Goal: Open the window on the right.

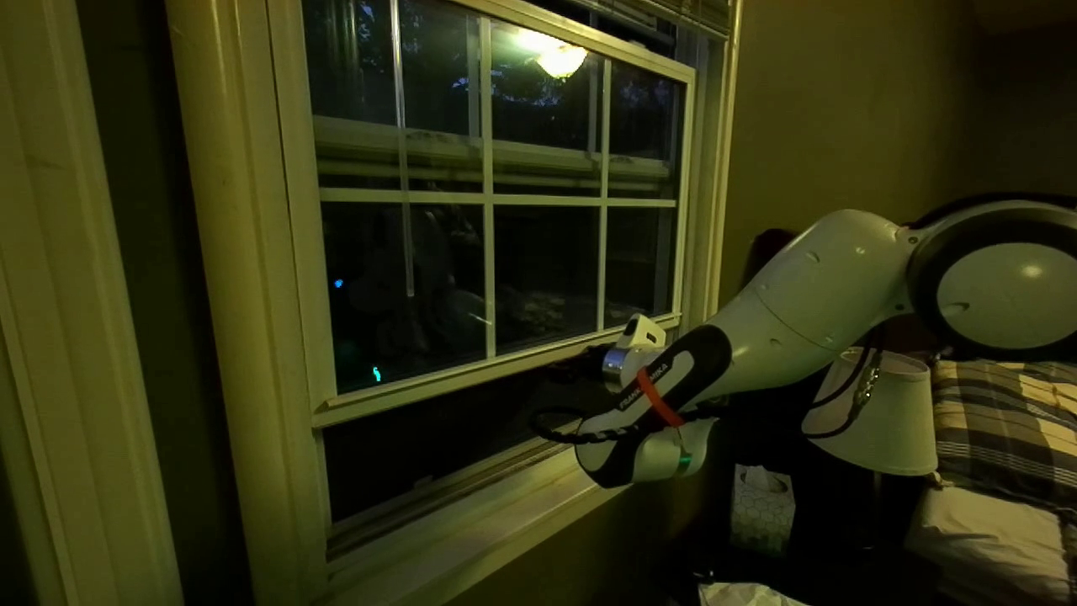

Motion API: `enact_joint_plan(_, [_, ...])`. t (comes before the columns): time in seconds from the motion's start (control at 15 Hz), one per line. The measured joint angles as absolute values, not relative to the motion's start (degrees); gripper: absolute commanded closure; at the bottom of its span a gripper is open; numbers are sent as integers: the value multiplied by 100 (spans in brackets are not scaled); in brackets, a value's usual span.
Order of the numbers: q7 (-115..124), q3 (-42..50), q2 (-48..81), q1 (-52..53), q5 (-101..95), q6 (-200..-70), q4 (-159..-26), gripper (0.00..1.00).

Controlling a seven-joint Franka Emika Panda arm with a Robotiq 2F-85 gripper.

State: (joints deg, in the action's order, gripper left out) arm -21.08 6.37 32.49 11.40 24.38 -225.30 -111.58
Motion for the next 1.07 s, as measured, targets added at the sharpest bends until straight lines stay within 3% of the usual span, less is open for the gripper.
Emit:
enact_joint_plan(0.47, [-2988, 699, 1856, 1617, 4592, -21299, -11825, 0])
enact_joint_plan(1.07, [-6646, 946, -630, 2178, 8939, -19986, -13533, 0])
